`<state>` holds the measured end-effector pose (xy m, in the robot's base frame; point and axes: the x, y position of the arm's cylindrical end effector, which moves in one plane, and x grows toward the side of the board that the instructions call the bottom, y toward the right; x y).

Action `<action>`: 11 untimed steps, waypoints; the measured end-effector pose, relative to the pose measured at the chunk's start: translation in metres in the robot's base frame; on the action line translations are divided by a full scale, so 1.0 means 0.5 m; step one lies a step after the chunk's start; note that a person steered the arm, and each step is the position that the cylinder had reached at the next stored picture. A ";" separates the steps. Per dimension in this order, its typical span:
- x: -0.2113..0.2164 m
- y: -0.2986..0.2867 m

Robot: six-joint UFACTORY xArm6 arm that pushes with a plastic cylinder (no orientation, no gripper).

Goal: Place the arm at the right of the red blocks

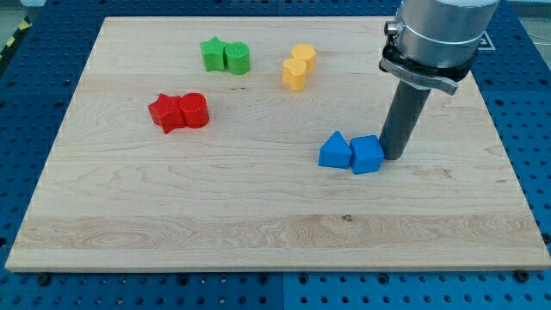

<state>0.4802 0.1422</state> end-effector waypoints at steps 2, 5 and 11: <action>0.000 -0.002; -0.077 0.001; 0.148 -0.007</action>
<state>0.5541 0.1386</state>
